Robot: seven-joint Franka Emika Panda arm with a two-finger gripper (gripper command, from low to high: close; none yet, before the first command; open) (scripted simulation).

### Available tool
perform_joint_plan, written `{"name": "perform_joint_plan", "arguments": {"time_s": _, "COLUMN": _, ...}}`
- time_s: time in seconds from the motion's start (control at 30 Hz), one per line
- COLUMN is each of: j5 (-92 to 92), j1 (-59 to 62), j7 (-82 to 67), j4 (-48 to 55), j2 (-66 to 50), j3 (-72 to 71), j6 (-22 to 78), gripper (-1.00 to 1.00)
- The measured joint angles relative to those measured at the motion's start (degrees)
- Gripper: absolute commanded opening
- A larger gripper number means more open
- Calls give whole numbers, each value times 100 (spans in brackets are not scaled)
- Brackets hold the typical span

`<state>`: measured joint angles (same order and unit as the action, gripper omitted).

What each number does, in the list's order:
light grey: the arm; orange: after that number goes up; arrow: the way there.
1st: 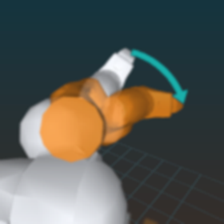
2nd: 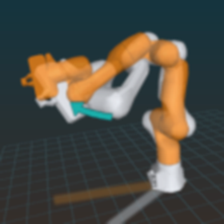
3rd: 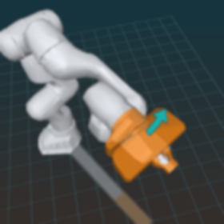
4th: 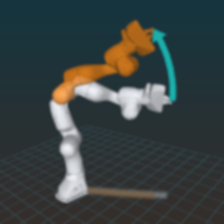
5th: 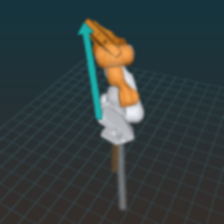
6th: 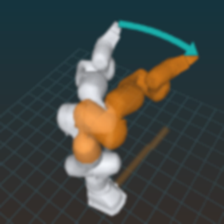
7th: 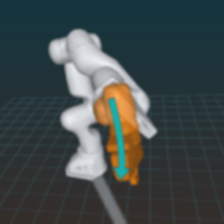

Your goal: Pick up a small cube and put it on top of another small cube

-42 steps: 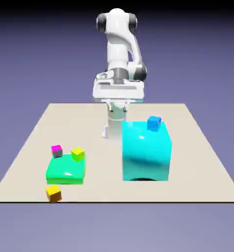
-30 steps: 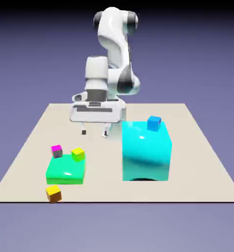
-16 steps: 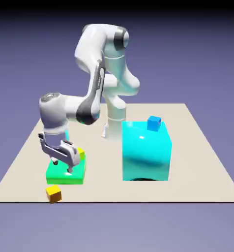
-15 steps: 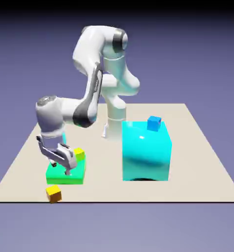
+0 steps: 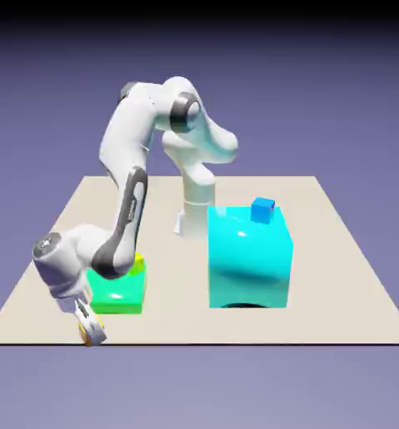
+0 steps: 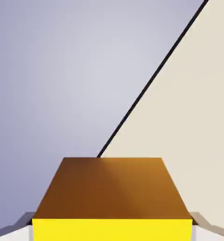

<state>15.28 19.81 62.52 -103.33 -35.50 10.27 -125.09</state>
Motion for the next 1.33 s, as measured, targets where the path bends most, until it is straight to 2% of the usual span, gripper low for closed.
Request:
{"name": "perform_joint_plan", "arguments": {"time_s": 1.03, "j5": -1568, "j1": -4342, "j7": -4199, "j4": -3764, "j2": 6438, "j3": -2059, "j6": 2514, "gripper": -100}}
{"name": "perform_joint_plan", "arguments": {"time_s": 1.1, "j5": -1580, "j1": -4375, "j7": -4231, "j4": -3793, "j2": 6487, "j3": -2074, "j6": 2533, "gripper": -100}}
{"name": "perform_joint_plan", "arguments": {"time_s": 1.23, "j5": -1592, "j1": -4366, "j7": -4196, "j4": -4623, "j2": 6339, "j3": -2092, "j6": 1559, "gripper": -100}}
{"name": "perform_joint_plan", "arguments": {"time_s": 1.27, "j5": -1593, "j1": -4365, "j7": -4192, "j4": -4707, "j2": 6324, "j3": -2094, "j6": 1459, "gripper": 100}}
{"name": "perform_joint_plan", "arguments": {"time_s": 1.33, "j5": -1609, "j1": -4365, "j7": -4187, "j4": -4707, "j2": 6324, "j3": -2094, "j6": 1456, "gripper": 100}}
